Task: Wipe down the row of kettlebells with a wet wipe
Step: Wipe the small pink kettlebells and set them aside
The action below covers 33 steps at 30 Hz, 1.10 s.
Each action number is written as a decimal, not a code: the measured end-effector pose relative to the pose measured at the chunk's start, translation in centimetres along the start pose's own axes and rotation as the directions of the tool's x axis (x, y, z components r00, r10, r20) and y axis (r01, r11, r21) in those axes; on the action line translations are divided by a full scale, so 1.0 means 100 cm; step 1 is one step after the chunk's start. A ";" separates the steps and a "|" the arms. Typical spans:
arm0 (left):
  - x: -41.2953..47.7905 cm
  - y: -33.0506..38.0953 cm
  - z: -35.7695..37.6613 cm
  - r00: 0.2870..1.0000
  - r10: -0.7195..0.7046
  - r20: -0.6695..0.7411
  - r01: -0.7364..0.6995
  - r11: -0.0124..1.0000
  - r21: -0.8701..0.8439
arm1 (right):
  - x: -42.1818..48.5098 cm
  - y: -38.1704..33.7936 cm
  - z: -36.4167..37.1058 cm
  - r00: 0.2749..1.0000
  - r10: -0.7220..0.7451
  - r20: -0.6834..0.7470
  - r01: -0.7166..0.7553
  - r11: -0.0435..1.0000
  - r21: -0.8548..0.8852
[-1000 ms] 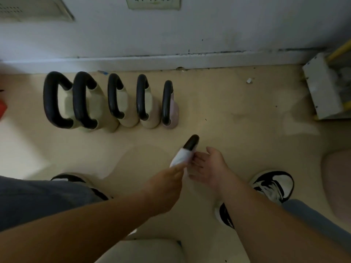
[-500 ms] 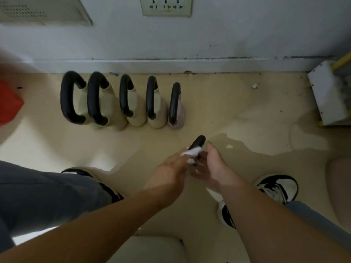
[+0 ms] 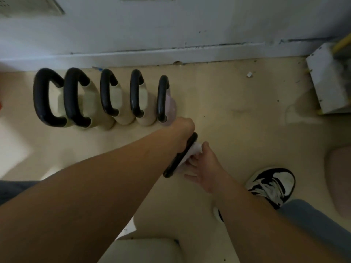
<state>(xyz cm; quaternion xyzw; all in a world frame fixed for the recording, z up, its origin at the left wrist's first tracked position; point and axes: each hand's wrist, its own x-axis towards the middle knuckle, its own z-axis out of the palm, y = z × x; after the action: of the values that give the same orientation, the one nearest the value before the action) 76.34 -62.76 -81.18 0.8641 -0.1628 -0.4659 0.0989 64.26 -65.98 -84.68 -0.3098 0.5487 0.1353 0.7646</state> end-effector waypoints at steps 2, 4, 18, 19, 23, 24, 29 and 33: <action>-0.012 0.002 0.002 0.998 0.031 -0.049 -0.036 0.993 -0.116 | 0.003 -0.001 0.002 1.000 0.012 -0.010 -0.012 1.000 -0.021; -0.031 -0.021 0.009 0.982 0.133 -0.132 -0.170 0.926 -0.337 | 0.006 -0.004 0.006 0.999 0.019 -0.030 -0.019 1.000 -0.022; -0.049 -0.095 -0.005 0.912 -0.122 -0.393 -0.177 0.745 -0.643 | -0.010 -0.004 0.024 0.998 -0.025 -0.059 0.024 1.000 -0.014; -0.043 -0.080 -0.009 0.902 -0.100 -0.419 -0.203 0.759 -0.619 | -0.010 -0.003 0.023 0.998 -0.031 -0.057 0.030 0.999 -0.025; -0.029 -0.021 -0.022 0.817 0.357 -0.454 -0.475 0.862 -0.178 | -0.013 -0.007 0.021 0.999 -0.027 -0.026 0.026 0.999 -0.022; -0.023 -0.011 -0.020 0.774 0.498 -0.392 -0.539 0.842 0.007 | -0.012 -0.006 0.020 1.000 -0.024 -0.011 0.024 1.000 -0.008; 0.002 0.022 -0.006 0.918 0.366 0.154 -0.388 0.747 0.540 | 0.000 -0.001 0.012 0.999 -0.009 0.033 0.001 0.977 0.213; 0.008 0.039 -0.005 0.948 0.265 0.176 -0.316 0.723 0.614 | 0.001 0.000 0.012 1.000 -0.003 0.028 -0.004 0.964 0.268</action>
<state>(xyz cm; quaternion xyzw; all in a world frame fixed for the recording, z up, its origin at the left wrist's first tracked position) 76.45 -66.64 -80.33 0.7916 -0.4472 -0.3946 -0.1331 65.24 -65.24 -84.46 -0.2016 0.5513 0.0645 0.8070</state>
